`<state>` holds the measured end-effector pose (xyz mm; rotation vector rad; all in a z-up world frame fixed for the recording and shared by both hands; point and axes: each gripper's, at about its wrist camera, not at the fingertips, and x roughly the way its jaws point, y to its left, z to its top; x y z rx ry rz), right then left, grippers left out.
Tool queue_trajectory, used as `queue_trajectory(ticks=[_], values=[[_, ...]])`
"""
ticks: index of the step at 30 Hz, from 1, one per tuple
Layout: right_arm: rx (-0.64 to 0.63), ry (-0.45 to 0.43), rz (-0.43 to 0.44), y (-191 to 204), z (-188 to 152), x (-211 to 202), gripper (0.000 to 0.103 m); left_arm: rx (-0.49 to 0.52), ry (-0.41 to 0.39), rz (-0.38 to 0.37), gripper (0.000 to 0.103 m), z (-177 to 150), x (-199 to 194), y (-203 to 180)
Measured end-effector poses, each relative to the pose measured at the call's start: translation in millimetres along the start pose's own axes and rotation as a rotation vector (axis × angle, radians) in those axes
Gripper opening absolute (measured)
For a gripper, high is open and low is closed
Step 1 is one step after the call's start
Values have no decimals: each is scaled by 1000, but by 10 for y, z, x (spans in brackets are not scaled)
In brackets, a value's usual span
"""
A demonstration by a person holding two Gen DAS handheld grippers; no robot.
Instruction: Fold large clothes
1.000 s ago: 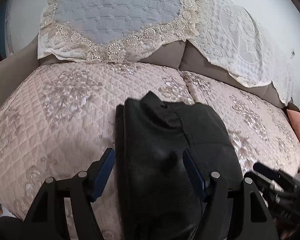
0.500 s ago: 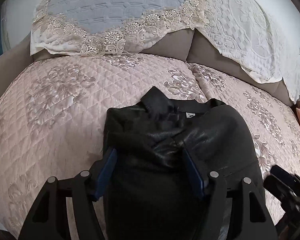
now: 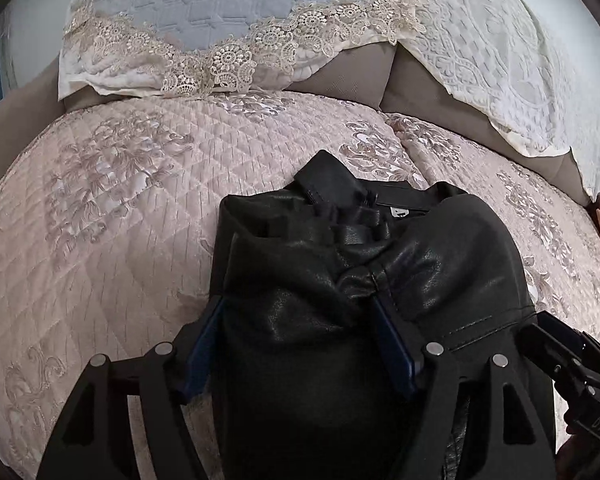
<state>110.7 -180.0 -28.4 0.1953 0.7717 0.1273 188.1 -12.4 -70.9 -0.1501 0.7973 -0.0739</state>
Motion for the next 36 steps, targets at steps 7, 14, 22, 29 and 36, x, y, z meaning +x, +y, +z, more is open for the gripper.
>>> queue_trajectory(ticks=[7,14,22,29,36], values=[[23,17,23,-64,-12,12,68,-2,-4,4,75,1,-24,-2],[32,51,57,-102,-104,-75,68,-76,2,-36,79,-166,-152,179],[61,81,112,-178,-116,-59,68,-123,20,-91,83,-152,-134,300],[86,87,123,-211,-97,-64,68,-107,57,-101,84,93,-84,338],[81,70,113,-191,-108,-183,68,-73,6,-70,83,317,-164,301]])
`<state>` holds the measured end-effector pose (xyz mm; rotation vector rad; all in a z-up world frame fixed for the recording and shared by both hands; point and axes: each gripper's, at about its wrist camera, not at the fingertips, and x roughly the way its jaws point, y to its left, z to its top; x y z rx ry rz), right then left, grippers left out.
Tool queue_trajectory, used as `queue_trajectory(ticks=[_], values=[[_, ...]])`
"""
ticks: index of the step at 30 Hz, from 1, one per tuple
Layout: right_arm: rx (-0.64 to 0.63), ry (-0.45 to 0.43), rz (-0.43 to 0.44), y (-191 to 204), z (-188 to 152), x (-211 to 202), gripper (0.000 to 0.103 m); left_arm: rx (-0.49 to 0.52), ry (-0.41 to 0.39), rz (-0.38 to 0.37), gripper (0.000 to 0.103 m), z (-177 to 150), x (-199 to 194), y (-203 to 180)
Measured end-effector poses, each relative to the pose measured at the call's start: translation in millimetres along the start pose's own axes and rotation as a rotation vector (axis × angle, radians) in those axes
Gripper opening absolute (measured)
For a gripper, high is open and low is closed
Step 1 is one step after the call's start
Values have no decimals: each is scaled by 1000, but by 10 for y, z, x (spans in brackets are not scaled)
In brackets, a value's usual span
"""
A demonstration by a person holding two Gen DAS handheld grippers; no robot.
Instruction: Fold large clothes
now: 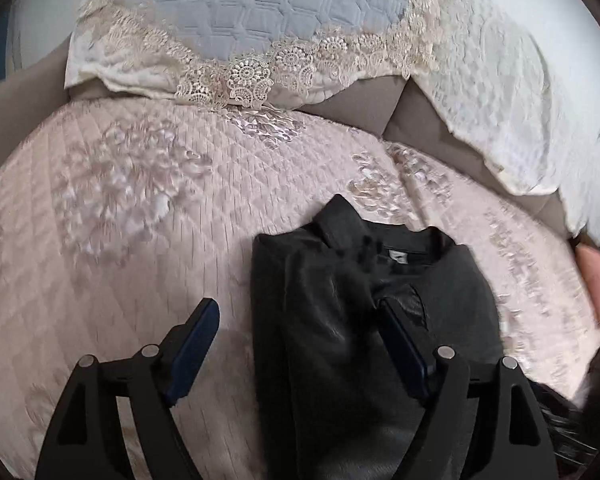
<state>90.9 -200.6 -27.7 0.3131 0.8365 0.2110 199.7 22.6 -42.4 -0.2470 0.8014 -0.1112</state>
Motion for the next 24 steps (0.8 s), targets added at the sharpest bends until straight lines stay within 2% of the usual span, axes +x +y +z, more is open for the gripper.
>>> queue_trajectory(ticks=[4,7,14,18,21,23,24], values=[[-3,-13,-1,4,16,-57,68,44,65,11,87,-8,381,9],[-15,-22,-11,12,12,-116,68,31,58,-16,87,-8,350,65],[-36,-45,3,103,-22,-271,68,56,-17,16,76,-110,-250,61],[-80,-60,11,222,-83,-407,68,70,-72,-33,75,-324,-773,40],[-110,-66,26,299,-180,-525,68,124,-88,-62,74,-593,-1064,-86],[-126,-59,34,344,-271,-560,65,163,-62,-68,66,-746,-1051,-169],[-135,-53,36,365,-312,-559,58,179,-42,-56,59,-826,-993,-190]])
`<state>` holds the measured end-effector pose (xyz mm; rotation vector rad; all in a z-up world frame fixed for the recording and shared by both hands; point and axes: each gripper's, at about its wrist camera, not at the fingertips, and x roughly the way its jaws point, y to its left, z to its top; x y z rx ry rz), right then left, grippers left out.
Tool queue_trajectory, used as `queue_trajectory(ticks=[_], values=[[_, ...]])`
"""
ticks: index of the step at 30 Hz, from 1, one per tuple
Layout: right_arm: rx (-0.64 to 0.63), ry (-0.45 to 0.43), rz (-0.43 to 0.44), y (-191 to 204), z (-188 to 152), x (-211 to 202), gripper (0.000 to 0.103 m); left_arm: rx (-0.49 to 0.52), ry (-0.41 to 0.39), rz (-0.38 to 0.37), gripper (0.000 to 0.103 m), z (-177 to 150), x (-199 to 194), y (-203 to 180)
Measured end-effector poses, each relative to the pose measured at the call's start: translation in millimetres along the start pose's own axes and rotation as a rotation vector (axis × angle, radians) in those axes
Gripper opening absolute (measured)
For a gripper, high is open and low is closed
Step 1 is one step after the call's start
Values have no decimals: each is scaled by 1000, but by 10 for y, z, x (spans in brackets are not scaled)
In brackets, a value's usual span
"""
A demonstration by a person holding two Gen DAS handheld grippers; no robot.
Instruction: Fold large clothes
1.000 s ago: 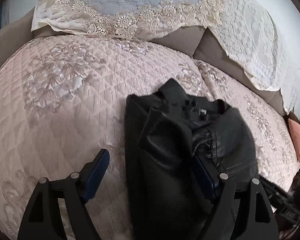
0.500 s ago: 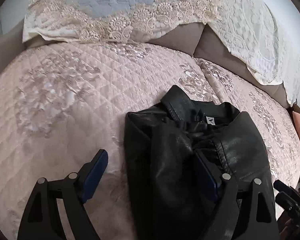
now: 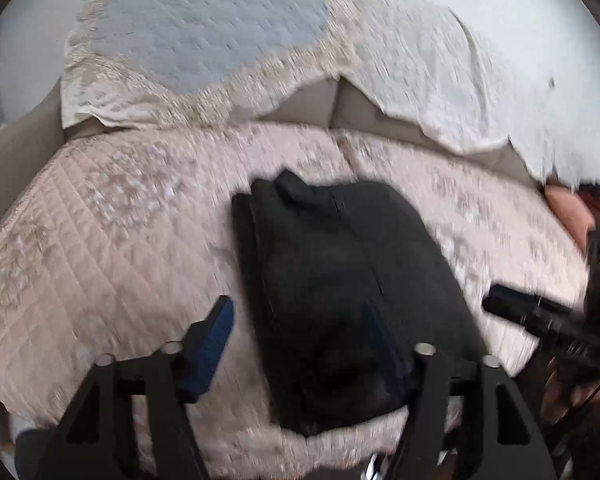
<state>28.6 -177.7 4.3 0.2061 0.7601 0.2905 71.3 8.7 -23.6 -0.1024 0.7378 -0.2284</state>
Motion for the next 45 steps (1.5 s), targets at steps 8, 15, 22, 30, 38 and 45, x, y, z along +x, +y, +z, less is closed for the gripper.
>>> queue_trajectory(ticks=[8,15,22,30,38,45], values=[[-23,56,-20,105,-177,181,45,-23,56,84,55,-185,398,143],[-35,68,-41,120,-204,224,45,-99,61,58,62,-241,343,239],[-27,35,-60,80,-137,52,45,-78,-5,61,60,35,-38,51],[17,35,-73,-33,-91,97,45,-63,72,76,53,125,456,-90],[38,56,-77,-127,-100,97,45,-96,59,66,53,162,402,-35],[35,33,-78,-152,70,147,45,-59,-40,41,52,625,438,-152]])
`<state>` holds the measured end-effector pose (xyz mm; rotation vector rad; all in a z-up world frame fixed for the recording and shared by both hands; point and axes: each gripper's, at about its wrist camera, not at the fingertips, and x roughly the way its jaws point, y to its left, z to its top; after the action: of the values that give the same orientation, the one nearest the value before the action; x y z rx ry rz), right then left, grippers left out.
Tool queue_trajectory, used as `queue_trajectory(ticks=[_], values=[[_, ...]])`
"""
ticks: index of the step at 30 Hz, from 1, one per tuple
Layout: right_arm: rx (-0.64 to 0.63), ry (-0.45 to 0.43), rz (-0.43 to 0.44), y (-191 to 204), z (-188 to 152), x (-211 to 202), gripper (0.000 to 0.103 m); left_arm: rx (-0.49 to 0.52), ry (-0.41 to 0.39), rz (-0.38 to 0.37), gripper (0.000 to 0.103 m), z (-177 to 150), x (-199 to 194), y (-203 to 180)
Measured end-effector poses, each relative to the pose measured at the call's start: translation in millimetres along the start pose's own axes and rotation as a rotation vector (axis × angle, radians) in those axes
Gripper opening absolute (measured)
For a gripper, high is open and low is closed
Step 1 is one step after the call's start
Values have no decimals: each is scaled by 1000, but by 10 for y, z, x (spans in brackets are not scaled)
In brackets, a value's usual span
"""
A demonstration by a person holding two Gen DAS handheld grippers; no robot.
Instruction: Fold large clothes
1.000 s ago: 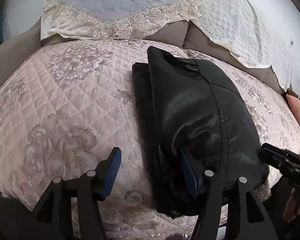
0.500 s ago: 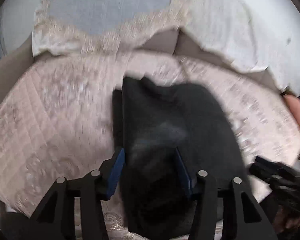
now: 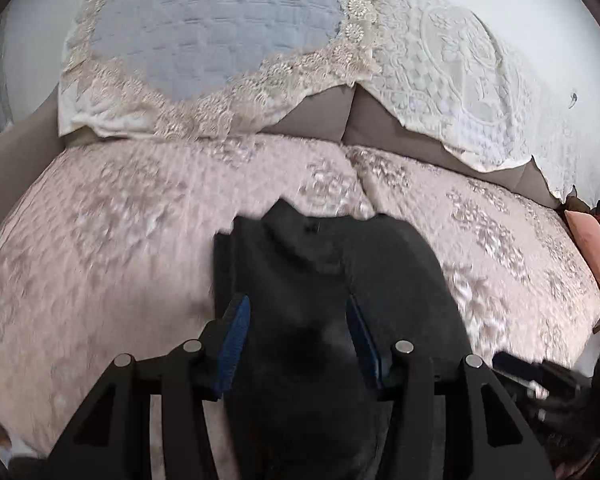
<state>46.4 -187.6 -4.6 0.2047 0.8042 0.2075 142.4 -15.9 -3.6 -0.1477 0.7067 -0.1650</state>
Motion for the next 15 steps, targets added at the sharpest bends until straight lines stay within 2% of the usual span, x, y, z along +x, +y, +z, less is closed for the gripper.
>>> queue_trajectory(ticks=[4,7,15], values=[[-8,-2,-3,-9,76,66,45,-15,59,12,51,99,414,80],[5,4,-3,-44,139,154,45,-14,109,32,52,0,653,131],[27,24,19,-99,223,359,45,40,54,54,54,-195,660,161]])
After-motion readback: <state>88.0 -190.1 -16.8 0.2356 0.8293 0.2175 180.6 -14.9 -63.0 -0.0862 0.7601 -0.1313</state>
